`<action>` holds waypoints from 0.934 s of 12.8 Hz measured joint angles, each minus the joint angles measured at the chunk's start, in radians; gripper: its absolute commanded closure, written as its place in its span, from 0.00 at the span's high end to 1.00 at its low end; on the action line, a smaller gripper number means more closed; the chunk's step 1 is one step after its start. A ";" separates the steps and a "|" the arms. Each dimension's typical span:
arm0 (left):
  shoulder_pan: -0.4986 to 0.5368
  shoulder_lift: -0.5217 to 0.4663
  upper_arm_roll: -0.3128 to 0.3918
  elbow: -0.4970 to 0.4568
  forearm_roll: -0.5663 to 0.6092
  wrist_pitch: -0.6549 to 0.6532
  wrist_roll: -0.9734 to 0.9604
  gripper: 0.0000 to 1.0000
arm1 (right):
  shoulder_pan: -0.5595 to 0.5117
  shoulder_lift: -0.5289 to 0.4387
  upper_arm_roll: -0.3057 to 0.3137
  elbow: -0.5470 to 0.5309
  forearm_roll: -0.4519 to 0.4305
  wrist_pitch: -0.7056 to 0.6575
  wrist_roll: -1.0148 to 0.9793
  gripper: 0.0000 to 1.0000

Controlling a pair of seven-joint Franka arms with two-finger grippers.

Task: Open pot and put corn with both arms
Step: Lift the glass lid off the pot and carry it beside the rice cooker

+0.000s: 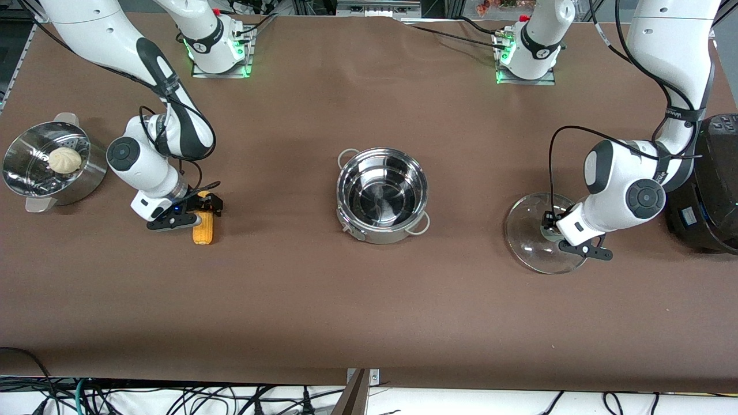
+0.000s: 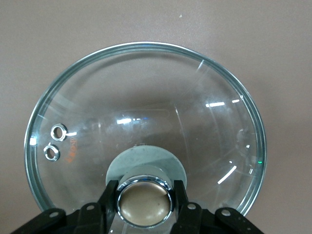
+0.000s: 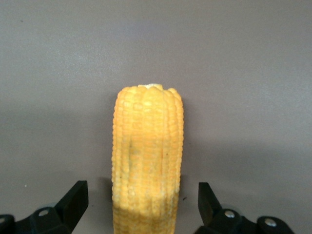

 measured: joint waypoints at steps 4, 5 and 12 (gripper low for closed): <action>0.002 0.023 -0.001 -0.001 0.026 0.025 0.000 0.47 | 0.000 -0.006 0.000 -0.006 0.000 0.001 -0.001 0.66; 0.005 0.027 -0.001 -0.001 0.026 0.026 0.000 0.75 | 0.000 -0.007 0.000 -0.006 0.000 0.001 -0.001 0.64; 0.017 0.025 -0.005 0.013 0.027 0.028 0.007 1.00 | 0.000 -0.007 0.000 -0.008 0.000 0.025 -0.002 0.40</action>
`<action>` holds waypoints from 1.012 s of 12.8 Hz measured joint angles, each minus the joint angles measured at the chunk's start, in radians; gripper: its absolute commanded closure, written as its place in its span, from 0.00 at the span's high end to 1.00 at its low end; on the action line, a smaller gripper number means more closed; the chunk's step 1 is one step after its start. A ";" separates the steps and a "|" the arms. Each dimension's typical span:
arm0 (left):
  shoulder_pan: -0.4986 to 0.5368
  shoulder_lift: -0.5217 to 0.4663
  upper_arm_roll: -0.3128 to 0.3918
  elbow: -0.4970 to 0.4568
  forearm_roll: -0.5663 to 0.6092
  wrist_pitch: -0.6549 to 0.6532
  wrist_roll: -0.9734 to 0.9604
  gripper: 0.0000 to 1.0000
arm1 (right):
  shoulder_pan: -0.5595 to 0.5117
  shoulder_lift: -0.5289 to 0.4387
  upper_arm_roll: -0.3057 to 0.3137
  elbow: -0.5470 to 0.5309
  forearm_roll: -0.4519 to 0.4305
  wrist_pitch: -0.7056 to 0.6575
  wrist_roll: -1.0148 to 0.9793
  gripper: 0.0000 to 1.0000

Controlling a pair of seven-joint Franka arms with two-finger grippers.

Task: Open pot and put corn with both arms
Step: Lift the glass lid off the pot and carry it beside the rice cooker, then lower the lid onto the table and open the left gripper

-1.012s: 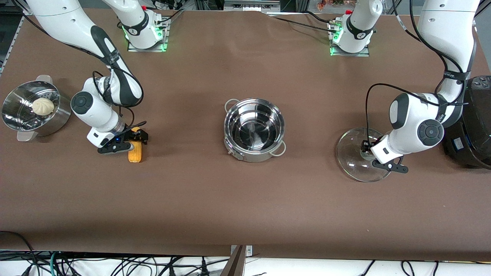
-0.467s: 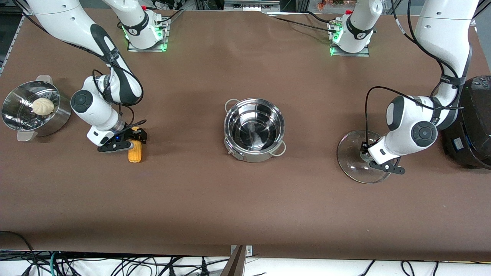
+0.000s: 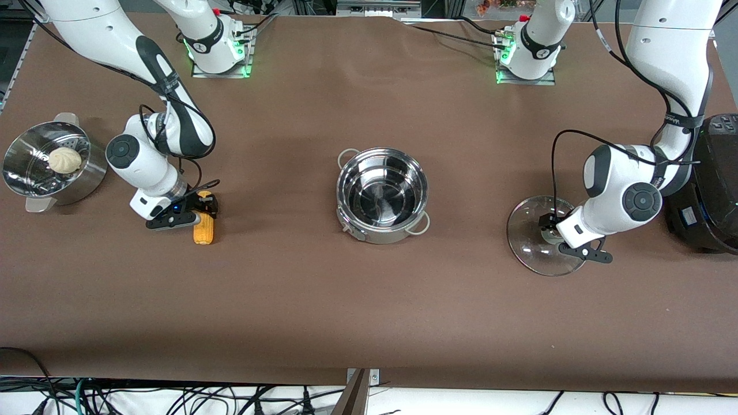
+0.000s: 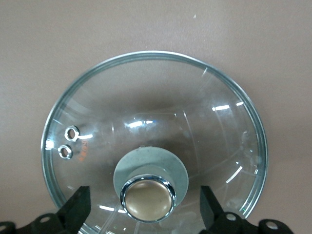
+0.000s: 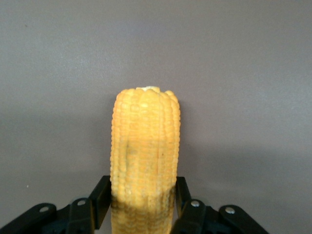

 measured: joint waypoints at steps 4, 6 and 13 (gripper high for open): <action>0.000 -0.070 -0.006 0.041 0.000 -0.083 0.000 1.00 | 0.000 -0.002 0.000 0.000 0.000 0.008 -0.004 0.13; 0.000 -0.130 -0.015 0.087 0.000 -0.218 0.000 1.00 | 0.000 -0.002 0.000 0.000 0.000 0.009 -0.014 0.08; -0.005 -0.254 -0.060 0.421 0.000 -0.742 -0.001 1.00 | 0.000 -0.046 0.000 0.003 0.000 0.009 -0.022 0.00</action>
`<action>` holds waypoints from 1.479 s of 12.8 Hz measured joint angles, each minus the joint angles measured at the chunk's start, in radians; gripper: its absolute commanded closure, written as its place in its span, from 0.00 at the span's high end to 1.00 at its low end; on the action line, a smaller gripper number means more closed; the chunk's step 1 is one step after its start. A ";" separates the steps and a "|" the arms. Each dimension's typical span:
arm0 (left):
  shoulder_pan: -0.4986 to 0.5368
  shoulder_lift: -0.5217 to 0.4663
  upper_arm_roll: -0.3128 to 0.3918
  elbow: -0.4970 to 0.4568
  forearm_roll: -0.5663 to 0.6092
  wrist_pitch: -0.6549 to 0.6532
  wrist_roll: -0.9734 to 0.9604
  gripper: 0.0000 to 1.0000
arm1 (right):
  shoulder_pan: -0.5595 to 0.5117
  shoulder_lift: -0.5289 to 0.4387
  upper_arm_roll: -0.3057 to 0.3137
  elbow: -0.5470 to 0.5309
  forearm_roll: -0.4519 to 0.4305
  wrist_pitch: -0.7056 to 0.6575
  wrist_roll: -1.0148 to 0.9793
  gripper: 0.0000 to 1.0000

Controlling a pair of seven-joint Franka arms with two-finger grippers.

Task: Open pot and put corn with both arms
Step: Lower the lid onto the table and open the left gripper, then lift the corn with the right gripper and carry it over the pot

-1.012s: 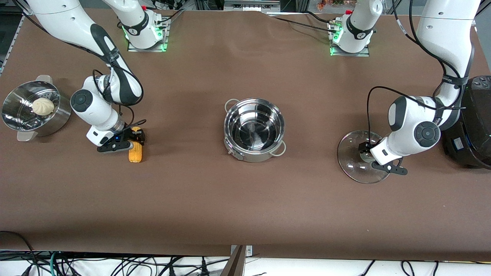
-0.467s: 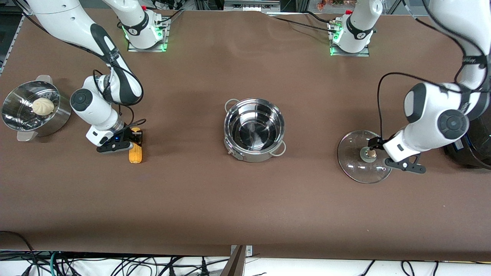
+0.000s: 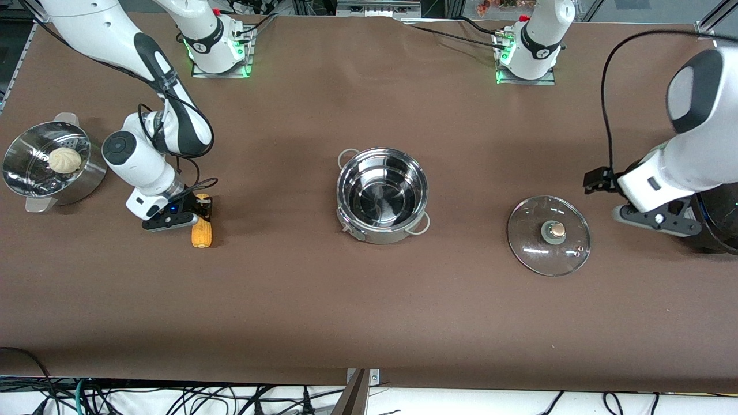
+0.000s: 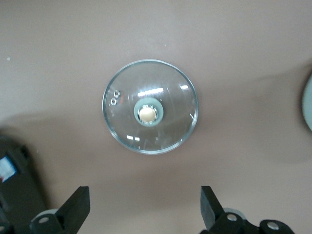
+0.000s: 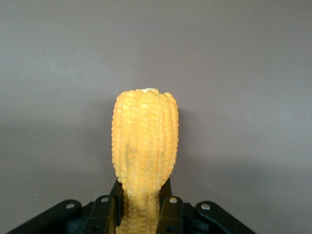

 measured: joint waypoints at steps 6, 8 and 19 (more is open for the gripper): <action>0.004 -0.020 0.002 0.140 -0.044 -0.108 -0.001 1.00 | 0.000 -0.196 0.027 0.059 0.000 -0.310 0.028 0.00; 0.006 -0.075 0.008 0.037 -0.055 -0.026 -0.003 1.00 | 0.000 -0.257 0.069 0.125 0.001 -0.477 0.108 0.00; 0.004 -0.255 0.041 -0.179 -0.059 0.081 -0.217 1.00 | 0.259 -0.184 0.287 0.458 -0.086 -0.731 0.818 0.00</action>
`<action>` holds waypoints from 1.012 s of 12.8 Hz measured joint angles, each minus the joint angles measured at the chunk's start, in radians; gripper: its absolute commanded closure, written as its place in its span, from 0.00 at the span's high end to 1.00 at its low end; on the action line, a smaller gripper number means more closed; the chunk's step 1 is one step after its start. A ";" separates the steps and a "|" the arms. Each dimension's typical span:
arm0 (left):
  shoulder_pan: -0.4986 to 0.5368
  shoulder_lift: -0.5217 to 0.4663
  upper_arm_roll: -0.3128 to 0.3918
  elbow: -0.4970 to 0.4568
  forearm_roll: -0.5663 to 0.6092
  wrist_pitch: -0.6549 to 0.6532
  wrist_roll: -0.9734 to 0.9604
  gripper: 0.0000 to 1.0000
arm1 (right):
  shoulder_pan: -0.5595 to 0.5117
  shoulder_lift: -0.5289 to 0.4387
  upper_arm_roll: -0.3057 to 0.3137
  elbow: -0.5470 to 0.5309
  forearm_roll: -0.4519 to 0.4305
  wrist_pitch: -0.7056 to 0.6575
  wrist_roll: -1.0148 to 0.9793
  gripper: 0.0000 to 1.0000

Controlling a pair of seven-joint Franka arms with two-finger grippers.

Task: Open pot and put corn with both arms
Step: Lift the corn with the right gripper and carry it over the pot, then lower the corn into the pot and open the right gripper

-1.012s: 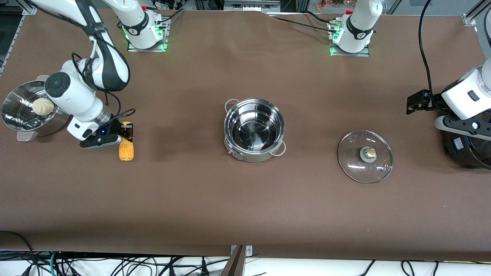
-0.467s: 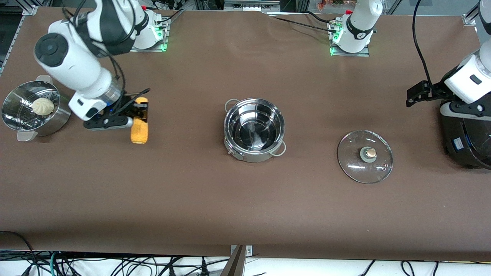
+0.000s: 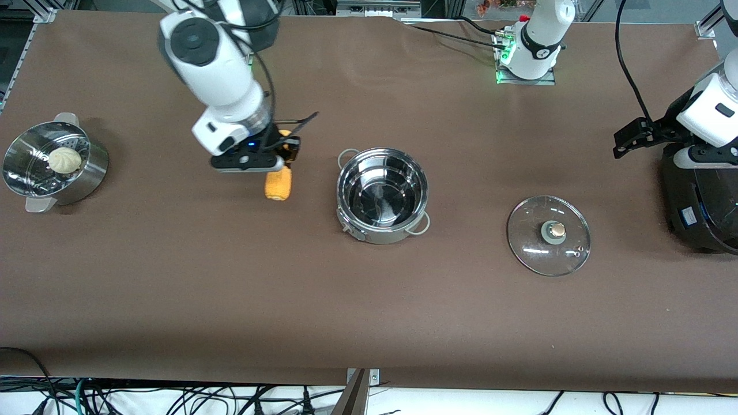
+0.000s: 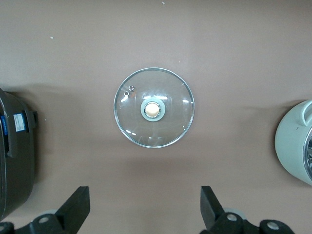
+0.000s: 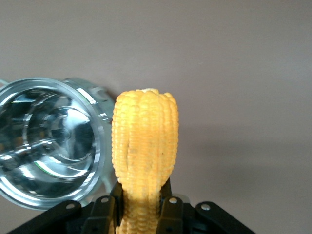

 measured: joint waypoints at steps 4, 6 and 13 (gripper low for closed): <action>0.002 0.000 0.002 0.001 0.000 -0.002 -0.004 1.00 | 0.117 0.108 -0.001 0.089 -0.092 0.001 0.202 0.00; 0.002 0.000 0.002 0.001 0.000 -0.004 -0.004 1.00 | 0.172 0.170 -0.001 0.138 -0.140 0.003 0.299 0.00; 0.003 0.000 0.003 0.001 0.000 -0.009 -0.005 1.00 | 0.255 0.373 -0.003 0.332 -0.222 0.044 0.414 0.00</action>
